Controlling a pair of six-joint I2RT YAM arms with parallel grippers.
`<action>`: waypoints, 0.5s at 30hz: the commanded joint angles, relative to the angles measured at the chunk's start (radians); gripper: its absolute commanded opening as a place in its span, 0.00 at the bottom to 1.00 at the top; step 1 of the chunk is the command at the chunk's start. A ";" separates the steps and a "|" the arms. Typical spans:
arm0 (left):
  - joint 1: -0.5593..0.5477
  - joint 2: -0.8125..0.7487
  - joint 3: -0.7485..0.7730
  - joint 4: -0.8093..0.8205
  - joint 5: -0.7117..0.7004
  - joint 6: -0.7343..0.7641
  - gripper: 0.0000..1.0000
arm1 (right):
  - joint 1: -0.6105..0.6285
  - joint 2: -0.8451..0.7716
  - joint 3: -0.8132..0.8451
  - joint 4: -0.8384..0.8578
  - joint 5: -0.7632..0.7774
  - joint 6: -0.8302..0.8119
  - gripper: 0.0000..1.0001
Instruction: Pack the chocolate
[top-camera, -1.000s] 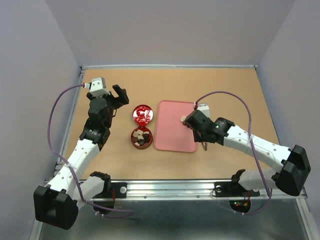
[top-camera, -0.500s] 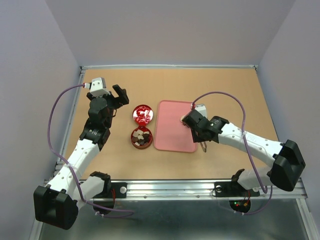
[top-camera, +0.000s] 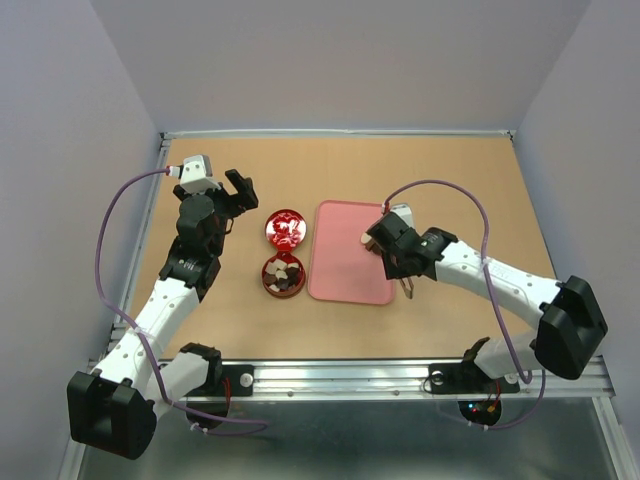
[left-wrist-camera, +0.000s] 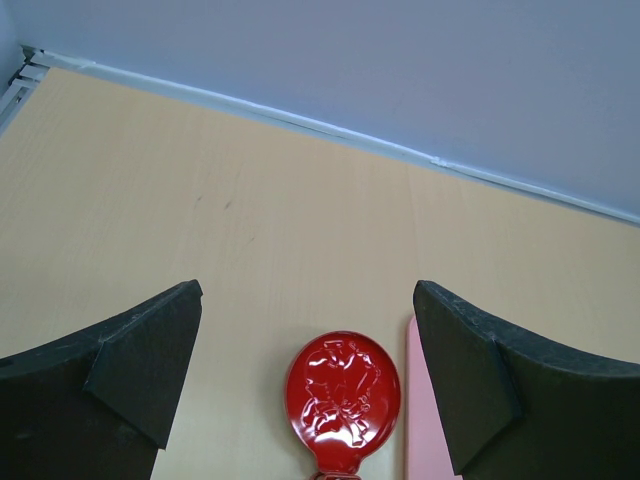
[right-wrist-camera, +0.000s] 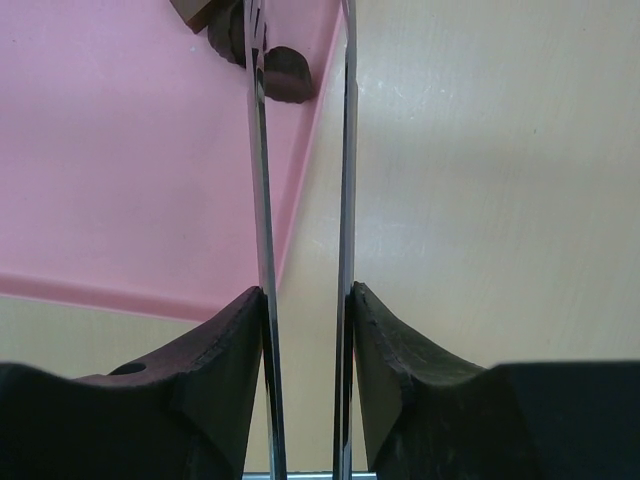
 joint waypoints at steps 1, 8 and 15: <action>-0.007 -0.015 0.047 0.035 -0.014 0.007 0.99 | -0.020 0.010 0.055 0.058 -0.011 -0.038 0.45; -0.007 -0.015 0.049 0.035 -0.017 0.009 0.99 | -0.029 0.027 0.059 0.063 -0.033 -0.050 0.36; -0.007 -0.010 0.050 0.034 -0.014 0.009 0.99 | -0.029 -0.047 0.099 0.060 -0.045 -0.072 0.26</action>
